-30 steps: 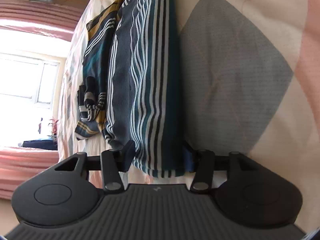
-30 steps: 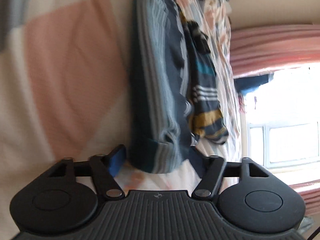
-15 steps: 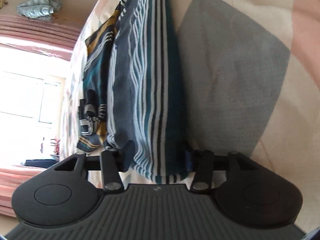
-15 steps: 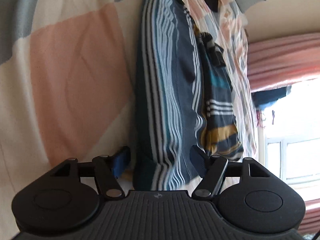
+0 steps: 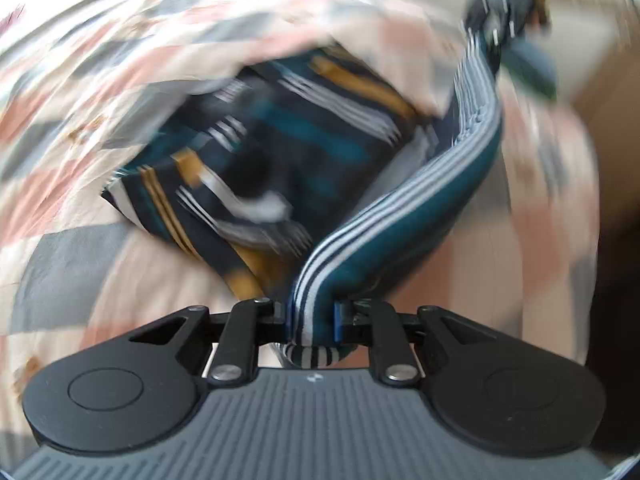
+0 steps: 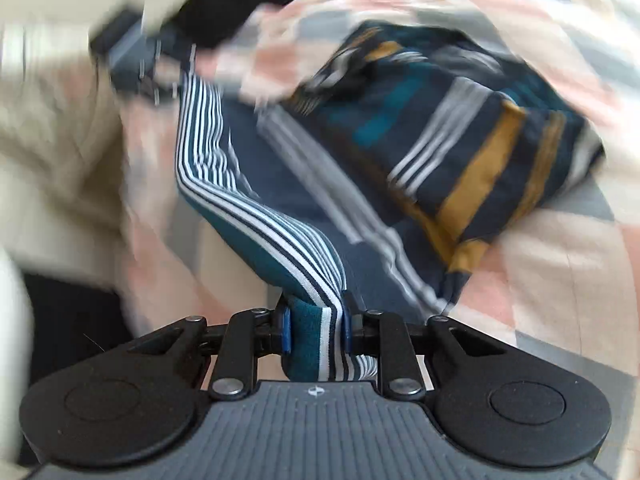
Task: Fold clothes
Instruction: 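Fold the sweater over again with both grippers and lower it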
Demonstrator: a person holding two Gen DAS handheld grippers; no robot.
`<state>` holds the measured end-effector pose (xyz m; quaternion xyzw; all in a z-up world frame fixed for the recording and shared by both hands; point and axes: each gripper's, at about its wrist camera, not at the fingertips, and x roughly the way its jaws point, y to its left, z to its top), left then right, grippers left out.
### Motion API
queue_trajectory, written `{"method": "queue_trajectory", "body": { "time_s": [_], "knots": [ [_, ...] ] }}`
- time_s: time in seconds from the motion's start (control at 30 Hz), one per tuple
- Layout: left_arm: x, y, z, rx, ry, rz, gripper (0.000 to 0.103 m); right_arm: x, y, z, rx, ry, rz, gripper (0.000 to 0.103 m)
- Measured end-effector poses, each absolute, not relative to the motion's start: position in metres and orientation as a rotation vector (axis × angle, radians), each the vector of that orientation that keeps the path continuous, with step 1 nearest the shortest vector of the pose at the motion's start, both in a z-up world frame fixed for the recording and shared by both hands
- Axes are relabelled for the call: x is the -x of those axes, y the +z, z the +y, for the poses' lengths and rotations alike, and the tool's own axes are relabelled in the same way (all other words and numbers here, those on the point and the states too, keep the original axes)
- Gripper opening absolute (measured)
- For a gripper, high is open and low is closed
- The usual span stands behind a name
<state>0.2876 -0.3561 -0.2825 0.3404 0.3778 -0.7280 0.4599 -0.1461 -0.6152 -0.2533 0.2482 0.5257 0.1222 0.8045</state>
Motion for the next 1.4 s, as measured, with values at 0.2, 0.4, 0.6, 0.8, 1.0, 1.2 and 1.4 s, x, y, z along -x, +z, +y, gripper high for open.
{"method": "queue_trajectory", "body": {
  "time_s": [0.2,0.4,0.6,0.8,1.0,1.2,1.4],
  "knots": [
    [-0.374,-0.357,-0.466,-0.512,-1.588,1.192,0.014,0.106,-0.311,-0.751,-0.815,0.101,1.0,0.022],
    [-0.391,-0.398,-0.45,-0.167,-1.456,1.36,0.028,0.112,-0.378,-0.779,-1.11,-0.051,0.777,0.046],
    [-0.397,-0.388,-0.438,-0.015,-1.382,1.344,0.044,0.138,-0.363,-0.753,-1.136,-0.147,0.545,0.091],
    [-0.396,-0.362,-0.44,-0.031,-1.429,1.19,0.013,0.119,-0.354,-0.744,-0.957,-0.277,0.669,0.016],
    [-0.407,-0.343,-0.449,-0.036,-1.445,1.08,0.013,0.145,-0.337,-0.765,-0.963,-0.235,0.565,0.014],
    [-0.415,-0.366,-0.473,-0.055,-1.379,1.05,0.013,0.127,-0.358,-0.794,-1.011,-0.304,0.521,0.013],
    [-0.421,-0.376,-0.482,-0.065,-1.33,0.994,0.014,0.114,-0.371,-0.808,-0.995,-0.358,0.473,0.013]
  ]
}}
